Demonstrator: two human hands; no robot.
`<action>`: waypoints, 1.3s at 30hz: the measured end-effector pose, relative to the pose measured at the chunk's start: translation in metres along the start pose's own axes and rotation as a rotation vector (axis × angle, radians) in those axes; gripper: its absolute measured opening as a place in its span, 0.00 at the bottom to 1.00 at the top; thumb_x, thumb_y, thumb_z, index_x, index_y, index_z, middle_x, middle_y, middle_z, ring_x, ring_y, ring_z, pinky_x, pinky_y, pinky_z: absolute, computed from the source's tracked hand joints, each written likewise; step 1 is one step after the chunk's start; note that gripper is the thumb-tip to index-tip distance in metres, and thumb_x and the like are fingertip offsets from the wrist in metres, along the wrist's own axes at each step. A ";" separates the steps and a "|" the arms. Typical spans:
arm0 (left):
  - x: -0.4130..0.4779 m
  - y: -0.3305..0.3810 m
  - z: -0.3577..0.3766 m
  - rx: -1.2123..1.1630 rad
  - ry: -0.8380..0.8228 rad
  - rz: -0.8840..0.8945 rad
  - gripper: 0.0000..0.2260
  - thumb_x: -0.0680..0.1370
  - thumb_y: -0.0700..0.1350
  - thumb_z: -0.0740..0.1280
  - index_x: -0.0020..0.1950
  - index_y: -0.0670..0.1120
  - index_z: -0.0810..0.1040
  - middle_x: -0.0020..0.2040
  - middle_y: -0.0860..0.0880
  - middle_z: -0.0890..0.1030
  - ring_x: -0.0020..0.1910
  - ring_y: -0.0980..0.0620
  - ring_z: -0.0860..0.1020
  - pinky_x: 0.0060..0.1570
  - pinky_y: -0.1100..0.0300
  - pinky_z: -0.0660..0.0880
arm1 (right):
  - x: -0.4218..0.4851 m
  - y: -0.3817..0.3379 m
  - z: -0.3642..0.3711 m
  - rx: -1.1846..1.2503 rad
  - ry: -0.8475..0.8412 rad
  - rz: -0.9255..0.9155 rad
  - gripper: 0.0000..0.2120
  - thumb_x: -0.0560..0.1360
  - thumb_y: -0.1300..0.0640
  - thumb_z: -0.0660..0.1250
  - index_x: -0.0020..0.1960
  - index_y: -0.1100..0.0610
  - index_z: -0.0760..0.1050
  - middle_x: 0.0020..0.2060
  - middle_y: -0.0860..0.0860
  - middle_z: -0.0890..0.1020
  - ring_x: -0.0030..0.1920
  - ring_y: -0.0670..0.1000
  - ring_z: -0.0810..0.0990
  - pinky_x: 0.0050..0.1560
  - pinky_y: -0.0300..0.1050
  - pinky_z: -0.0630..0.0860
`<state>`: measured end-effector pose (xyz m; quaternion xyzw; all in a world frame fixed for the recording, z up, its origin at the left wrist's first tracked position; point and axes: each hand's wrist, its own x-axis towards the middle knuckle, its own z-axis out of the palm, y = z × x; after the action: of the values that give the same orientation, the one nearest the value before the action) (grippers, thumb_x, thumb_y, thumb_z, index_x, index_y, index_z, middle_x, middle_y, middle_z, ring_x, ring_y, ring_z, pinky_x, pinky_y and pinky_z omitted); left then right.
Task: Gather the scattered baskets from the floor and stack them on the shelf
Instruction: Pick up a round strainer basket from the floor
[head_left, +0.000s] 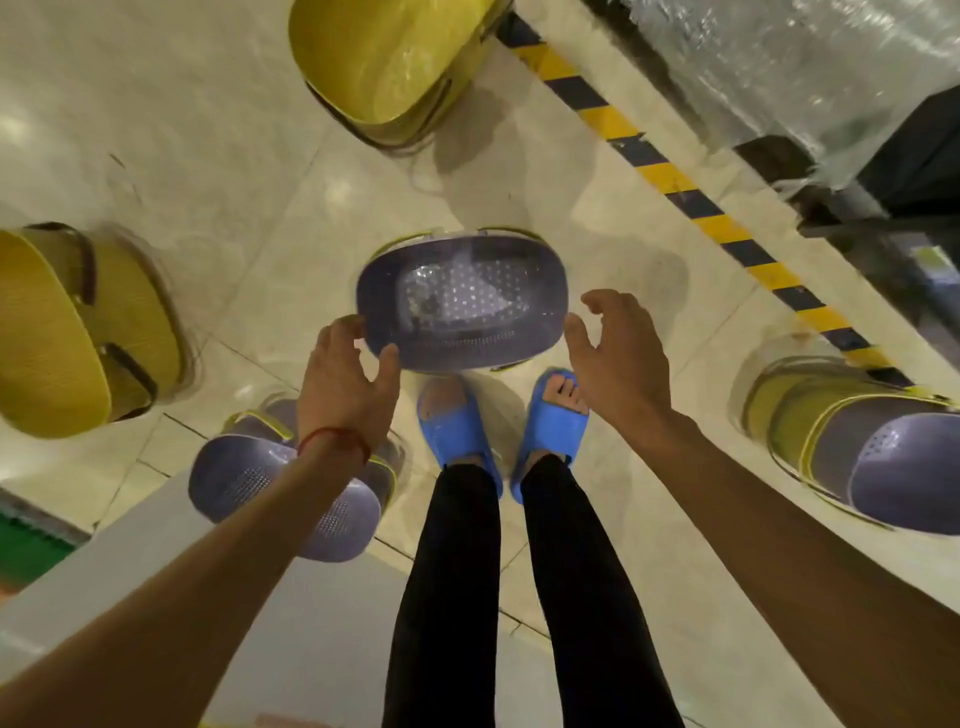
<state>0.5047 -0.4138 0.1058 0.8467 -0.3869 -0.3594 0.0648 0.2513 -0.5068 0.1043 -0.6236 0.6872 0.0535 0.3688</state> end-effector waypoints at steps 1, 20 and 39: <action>0.012 -0.011 0.020 -0.080 0.005 -0.076 0.26 0.77 0.56 0.65 0.71 0.45 0.68 0.67 0.46 0.73 0.62 0.43 0.76 0.60 0.43 0.75 | 0.014 0.009 0.018 0.069 -0.008 0.039 0.19 0.83 0.47 0.61 0.70 0.55 0.71 0.66 0.52 0.75 0.65 0.54 0.74 0.55 0.51 0.74; 0.080 -0.049 0.122 -0.470 0.159 -0.528 0.20 0.85 0.57 0.50 0.64 0.47 0.75 0.63 0.43 0.78 0.58 0.42 0.74 0.54 0.56 0.66 | 0.102 0.038 0.109 0.338 0.060 0.353 0.23 0.87 0.47 0.47 0.67 0.57 0.75 0.65 0.56 0.80 0.66 0.60 0.75 0.61 0.47 0.68; -0.129 0.086 -0.101 -0.716 0.052 -0.335 0.12 0.84 0.54 0.58 0.52 0.48 0.73 0.53 0.45 0.76 0.52 0.47 0.73 0.57 0.51 0.70 | -0.172 -0.016 -0.124 0.651 0.314 0.490 0.23 0.83 0.38 0.52 0.59 0.49 0.82 0.59 0.54 0.84 0.61 0.59 0.80 0.65 0.61 0.74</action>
<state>0.4618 -0.4000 0.2849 0.8308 -0.0921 -0.4555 0.3061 0.2028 -0.4361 0.2986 -0.2938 0.8437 -0.1754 0.4136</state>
